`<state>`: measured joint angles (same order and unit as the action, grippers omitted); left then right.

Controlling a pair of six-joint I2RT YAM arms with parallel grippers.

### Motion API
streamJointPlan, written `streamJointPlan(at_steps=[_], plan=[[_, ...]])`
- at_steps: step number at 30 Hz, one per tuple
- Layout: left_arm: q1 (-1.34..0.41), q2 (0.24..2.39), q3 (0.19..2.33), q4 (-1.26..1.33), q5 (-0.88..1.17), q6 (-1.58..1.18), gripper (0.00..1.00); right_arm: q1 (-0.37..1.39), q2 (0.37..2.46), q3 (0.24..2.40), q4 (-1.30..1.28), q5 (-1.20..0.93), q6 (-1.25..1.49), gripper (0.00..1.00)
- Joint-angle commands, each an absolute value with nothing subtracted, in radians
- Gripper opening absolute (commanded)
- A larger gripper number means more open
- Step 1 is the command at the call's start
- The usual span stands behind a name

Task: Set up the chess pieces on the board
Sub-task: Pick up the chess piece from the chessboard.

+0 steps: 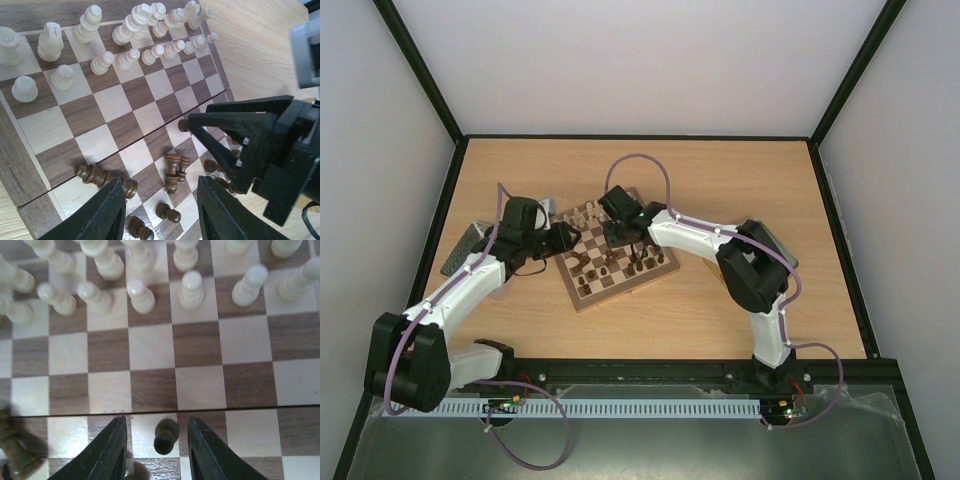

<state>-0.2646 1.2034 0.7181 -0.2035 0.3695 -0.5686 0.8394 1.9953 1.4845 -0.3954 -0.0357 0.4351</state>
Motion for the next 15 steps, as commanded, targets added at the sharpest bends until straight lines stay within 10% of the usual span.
streamJointPlan(at_steps=[1,15], plan=[[-0.258,1.203,0.707,-0.187,0.386,-0.566,0.42,0.843,2.026,1.534,-0.515,-0.036,0.444,0.32],[-0.257,1.211,0.710,-0.182,0.391,-0.562,0.42,0.842,2.056,1.558,-0.499,0.008,0.448,0.16]])
